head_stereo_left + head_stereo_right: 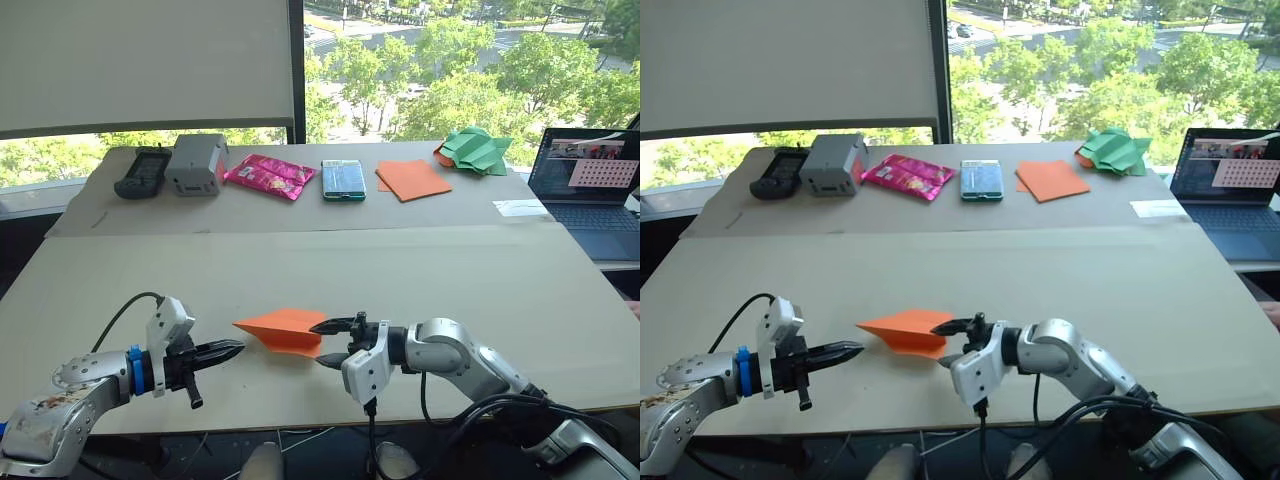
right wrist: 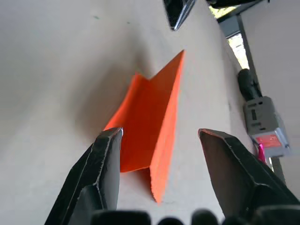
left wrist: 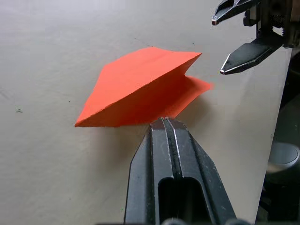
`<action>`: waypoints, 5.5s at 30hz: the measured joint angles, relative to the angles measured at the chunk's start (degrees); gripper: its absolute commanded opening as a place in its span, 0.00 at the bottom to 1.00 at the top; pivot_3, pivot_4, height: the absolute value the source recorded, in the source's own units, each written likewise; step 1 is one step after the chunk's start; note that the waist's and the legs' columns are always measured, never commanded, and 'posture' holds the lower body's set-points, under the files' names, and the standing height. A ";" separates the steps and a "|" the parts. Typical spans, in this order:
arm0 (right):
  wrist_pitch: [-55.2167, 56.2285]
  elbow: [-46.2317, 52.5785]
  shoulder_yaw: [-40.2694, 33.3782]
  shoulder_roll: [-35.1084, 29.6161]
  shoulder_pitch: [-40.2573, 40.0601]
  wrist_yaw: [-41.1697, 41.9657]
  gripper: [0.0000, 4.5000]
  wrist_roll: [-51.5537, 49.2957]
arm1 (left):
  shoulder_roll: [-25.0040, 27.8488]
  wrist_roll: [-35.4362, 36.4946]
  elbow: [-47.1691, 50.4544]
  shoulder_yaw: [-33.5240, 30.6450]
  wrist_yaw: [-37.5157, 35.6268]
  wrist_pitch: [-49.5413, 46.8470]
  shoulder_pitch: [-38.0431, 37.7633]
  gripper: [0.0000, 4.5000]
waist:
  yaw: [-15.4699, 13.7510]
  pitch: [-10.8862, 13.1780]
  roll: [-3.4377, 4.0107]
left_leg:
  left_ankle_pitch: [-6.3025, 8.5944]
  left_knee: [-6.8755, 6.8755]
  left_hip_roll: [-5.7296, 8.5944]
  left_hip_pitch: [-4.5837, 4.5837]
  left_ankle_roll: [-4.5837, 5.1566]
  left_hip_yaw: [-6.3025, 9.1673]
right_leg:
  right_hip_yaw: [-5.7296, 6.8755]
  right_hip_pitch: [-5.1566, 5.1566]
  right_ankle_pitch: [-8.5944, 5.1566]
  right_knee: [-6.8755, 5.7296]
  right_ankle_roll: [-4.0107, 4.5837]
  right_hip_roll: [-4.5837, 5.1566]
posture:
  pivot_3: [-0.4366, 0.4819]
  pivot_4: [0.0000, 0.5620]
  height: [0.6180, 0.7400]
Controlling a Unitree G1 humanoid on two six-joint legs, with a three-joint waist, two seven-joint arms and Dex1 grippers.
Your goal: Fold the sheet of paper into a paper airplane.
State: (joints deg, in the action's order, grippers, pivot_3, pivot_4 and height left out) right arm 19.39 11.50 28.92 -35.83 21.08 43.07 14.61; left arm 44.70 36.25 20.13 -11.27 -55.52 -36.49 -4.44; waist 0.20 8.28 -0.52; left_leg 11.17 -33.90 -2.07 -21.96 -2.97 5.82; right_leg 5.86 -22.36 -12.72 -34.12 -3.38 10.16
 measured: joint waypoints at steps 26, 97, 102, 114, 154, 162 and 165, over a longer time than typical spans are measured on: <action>-41.28 11.75 -8.46 10.80 -5.53 -1.54 0.05 -9.25 | -6.38 -14.65 -11.45 18.71 -0.27 7.67 16.48 0.00 | -0.81 -0.03 0.05 | -0.40 0.04 0.03 -0.12 0.58 -0.06 | -0.08 0.08 0.05 -0.01 -0.08 -0.02 | 0.48 0.27 0.69; -111.01 9.30 -35.91 40.39 -5.07 -18.95 0.20 -45.70 | -4.54 -11.38 -0.70 15.48 2.82 3.79 4.07 0.00 | 0.50 0.03 0.69 | -0.12 0.08 0.03 -0.63 0.17 -0.03 | -0.09 -0.75 0.05 -0.10 -0.07 -0.02 | 0.48 0.27 0.69; -110.34 9.42 -35.63 40.50 -4.56 -19.49 0.01 -47.55 | -4.46 -11.38 -0.70 14.86 2.76 3.80 3.86 0.00 | 0.54 -0.01 0.63 | -0.11 0.08 0.02 -0.60 0.15 -0.02 | -0.08 -0.75 0.04 -0.07 -0.07 -0.02 | 0.48 0.27 0.69; -97.81 9.48 -26.06 32.93 -5.71 -18.29 0.01 -46.65 | -4.47 -11.26 -0.74 14.56 2.70 3.77 3.76 0.00 | 0.50 0.02 0.67 | -0.12 0.06 0.04 -0.83 0.18 -0.02 | -0.07 -0.81 0.05 -0.04 -0.08 -0.02 | 0.48 0.27 0.69; 5.61 -14.64 8.26 6.23 3.18 -17.85 0.01 20.32 | -1.74 -4.54 -5.36 3.87 2.77 -2.45 6.94 0.00 | 0.47 -0.10 0.09 | -0.21 0.02 0.07 -0.31 0.29 -0.05 | -0.09 -0.30 0.05 -0.01 -0.08 -0.02 | 0.48 0.27 0.69; 10.11 -16.68 8.93 7.46 5.00 -20.72 0.01 26.53 | -2.60 -6.94 -8.68 8.11 2.64 -1.58 13.96 0.00 | 0.82 -0.22 -0.25 | -0.18 0.03 0.04 0.03 0.24 -0.04 | -0.09 0.10 0.04 -0.02 -0.08 -0.02 | 0.48 0.27 0.69; 10.32 -16.94 8.90 7.79 5.00 -20.72 0.01 26.98 | -3.65 -8.38 -8.79 11.24 2.51 -0.69 14.23 0.00 | 1.01 -0.24 -0.29 | -0.45 0.04 0.04 0.02 0.67 -0.04 | -0.12 0.19 0.05 -0.12 -0.08 -0.02 | 0.48 0.27 0.69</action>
State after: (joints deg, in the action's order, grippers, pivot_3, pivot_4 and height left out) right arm 29.71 -5.45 37.82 -28.04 26.07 22.35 41.59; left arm 41.05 27.88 11.33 -0.04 -53.01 -37.18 9.79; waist 1.21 8.03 -0.81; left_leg 10.73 -33.87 -2.03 -21.95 -2.30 5.78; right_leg 5.74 -22.17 -12.68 -34.24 -3.45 10.14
